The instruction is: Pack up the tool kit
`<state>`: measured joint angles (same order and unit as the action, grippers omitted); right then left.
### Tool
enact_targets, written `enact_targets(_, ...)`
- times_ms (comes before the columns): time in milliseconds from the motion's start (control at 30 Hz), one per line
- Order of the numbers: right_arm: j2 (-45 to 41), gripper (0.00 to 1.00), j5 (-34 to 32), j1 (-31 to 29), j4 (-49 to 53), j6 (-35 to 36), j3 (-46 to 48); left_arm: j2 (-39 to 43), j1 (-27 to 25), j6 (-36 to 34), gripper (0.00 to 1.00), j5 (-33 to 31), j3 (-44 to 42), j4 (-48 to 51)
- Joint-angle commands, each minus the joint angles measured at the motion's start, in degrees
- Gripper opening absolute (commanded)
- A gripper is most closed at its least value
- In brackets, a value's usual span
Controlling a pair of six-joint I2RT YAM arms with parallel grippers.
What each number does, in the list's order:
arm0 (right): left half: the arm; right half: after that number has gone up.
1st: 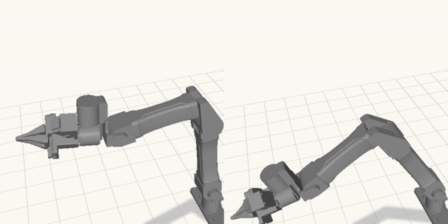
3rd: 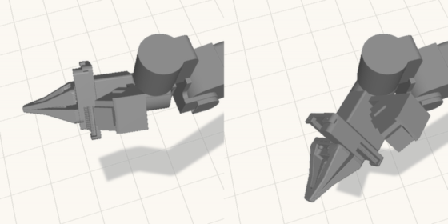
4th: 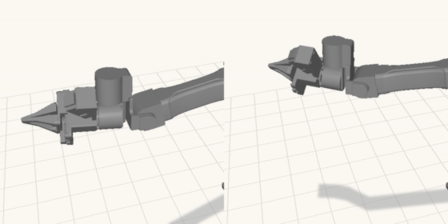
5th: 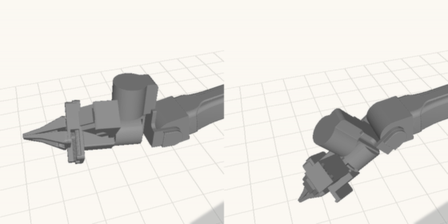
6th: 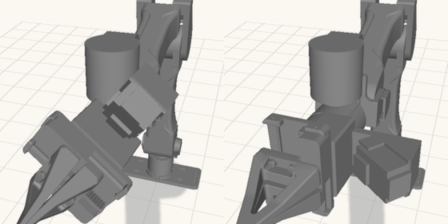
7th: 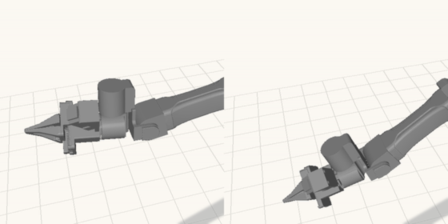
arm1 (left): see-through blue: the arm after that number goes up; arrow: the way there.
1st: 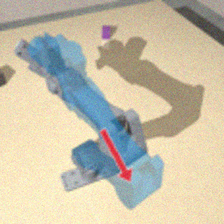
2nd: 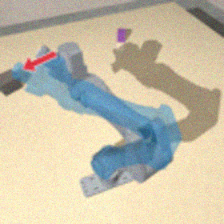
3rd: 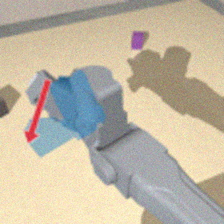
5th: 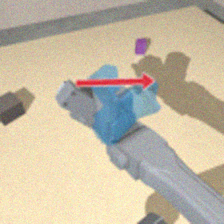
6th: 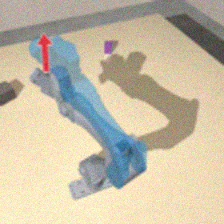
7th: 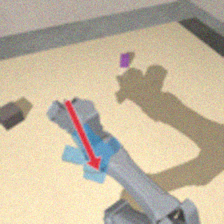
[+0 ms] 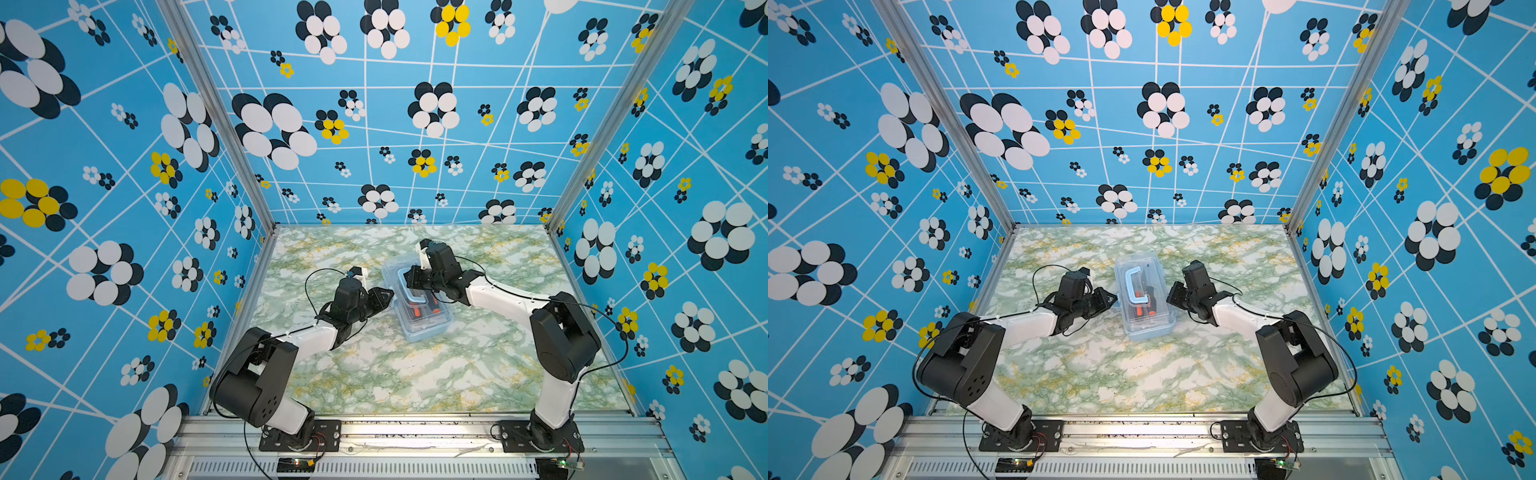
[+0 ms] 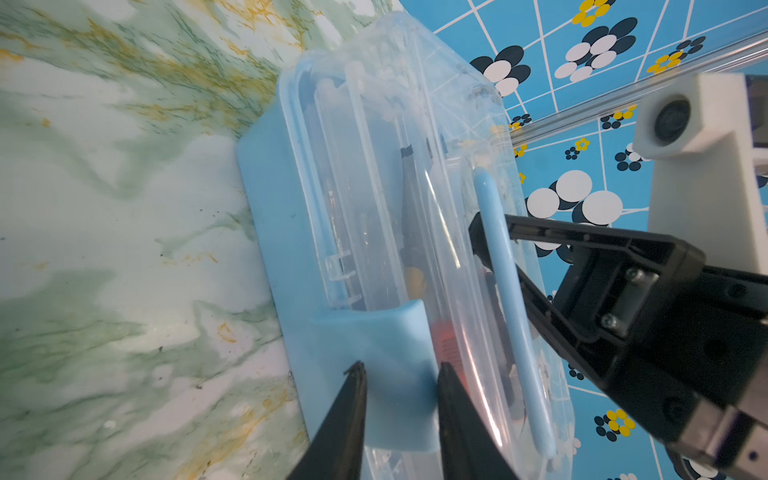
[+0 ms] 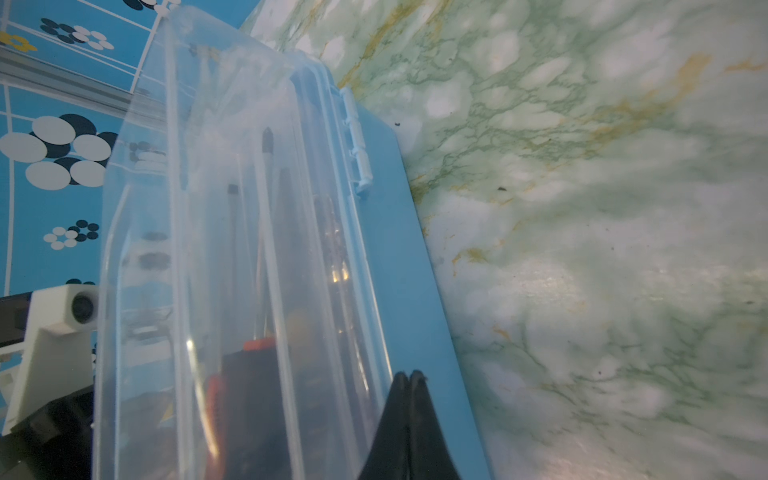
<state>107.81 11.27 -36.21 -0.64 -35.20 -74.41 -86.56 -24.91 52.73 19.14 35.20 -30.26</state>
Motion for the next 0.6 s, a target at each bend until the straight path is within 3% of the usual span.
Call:
enact_targets(0,7.94,0.0,2.97,-2.03,14.53,1.01,4.7,-1.09,-2.16,-1.67,0.33,1.97,-0.8,5.38)
enact_targets(300,7.59,0.0,2.71,-2.2,14.62,0.79,4.5,-0.58,-3.35,-4.48,0.37,-0.21,1.01,10.17)
enact_targets(567,7.46,0.0,2.79,-2.19,14.29,0.7,4.85,-3.61,-3.65,-2.72,0.36,-0.31,0.31,4.93)
